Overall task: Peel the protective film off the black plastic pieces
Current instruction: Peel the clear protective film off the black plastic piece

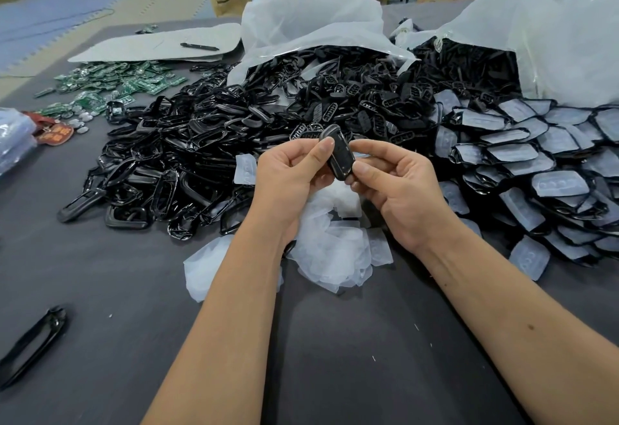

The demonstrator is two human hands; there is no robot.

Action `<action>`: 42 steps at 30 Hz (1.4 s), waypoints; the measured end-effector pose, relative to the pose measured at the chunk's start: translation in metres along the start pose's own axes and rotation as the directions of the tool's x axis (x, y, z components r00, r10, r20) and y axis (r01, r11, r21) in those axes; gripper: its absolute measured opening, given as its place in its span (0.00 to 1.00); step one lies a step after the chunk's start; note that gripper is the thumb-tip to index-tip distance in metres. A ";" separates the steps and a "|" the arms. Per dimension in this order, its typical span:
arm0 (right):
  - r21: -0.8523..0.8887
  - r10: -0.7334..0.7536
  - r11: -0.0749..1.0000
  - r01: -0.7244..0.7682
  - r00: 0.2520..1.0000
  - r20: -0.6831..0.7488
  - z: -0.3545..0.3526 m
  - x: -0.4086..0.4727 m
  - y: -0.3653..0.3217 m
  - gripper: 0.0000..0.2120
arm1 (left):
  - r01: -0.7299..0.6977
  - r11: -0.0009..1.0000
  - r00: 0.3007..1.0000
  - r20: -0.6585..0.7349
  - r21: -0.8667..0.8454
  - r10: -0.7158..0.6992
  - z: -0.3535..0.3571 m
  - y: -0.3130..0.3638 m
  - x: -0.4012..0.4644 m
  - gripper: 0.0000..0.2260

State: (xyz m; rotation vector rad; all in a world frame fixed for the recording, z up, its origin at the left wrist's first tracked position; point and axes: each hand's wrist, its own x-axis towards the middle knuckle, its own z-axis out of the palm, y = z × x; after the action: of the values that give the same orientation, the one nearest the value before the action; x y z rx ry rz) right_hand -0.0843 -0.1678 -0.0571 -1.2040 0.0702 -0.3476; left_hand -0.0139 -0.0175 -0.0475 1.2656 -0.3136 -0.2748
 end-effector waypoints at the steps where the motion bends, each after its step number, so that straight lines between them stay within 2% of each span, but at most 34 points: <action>1: -0.007 0.000 1.000 0.000 1.000 0.002 0.000 0.000 0.000 0.12 | 0.002 1.000 1.000 -0.006 0.010 -0.002 0.000 0.000 0.000 0.06; 5: 0.002 0.014 1.000 -0.014 0.999 0.049 0.001 -0.001 0.000 0.13 | 0.020 0.998 1.000 -0.017 0.056 -0.019 -0.001 0.001 0.001 0.06; 12: -0.009 0.031 0.999 -0.030 0.996 0.079 0.000 -0.001 -0.001 0.15 | 0.041 0.999 0.999 0.013 0.029 -0.041 -0.001 0.006 -0.002 0.08; 18: 0.159 0.108 0.981 -0.114 0.993 0.046 0.001 0.000 -0.008 0.15 | -0.001 0.997 0.998 0.056 0.074 -0.003 0.002 0.003 -0.003 0.06; 24: 0.265 0.125 0.954 -0.140 0.990 0.071 -0.001 -0.001 -0.010 0.21 | 0.016 0.999 0.998 0.066 0.045 -0.019 0.002 0.001 -0.002 0.12; 30: 0.326 0.158 0.926 -0.189 0.980 0.117 -0.005 0.000 -0.010 0.19 | 0.057 0.998 0.992 0.107 0.042 -0.061 0.001 0.001 -0.001 0.14; 34: 0.300 0.160 0.939 -0.168 0.986 0.048 -0.002 0.000 -0.009 0.20 | 0.056 0.996 0.997 0.053 0.073 -0.060 0.004 0.000 -0.001 0.08; 38: 0.238 0.142 0.963 -0.129 0.989 -0.038 0.002 -0.001 -0.006 0.18 | 0.008 0.988 1.000 -0.013 0.152 -0.006 0.006 -0.001 -0.004 0.07; 42: 0.042 0.062 0.997 -0.058 0.993 -0.101 0.008 -0.004 -0.006 0.16 | -0.106 0.943 0.991 -0.050 0.316 0.128 0.003 0.000 -0.009 0.06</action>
State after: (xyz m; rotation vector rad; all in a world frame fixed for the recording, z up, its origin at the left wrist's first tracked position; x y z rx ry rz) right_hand -0.0880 -0.1611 -0.0494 -1.1432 0.1870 -0.3565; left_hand -0.0231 -0.0174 -0.0471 1.5592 -0.3816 -0.0792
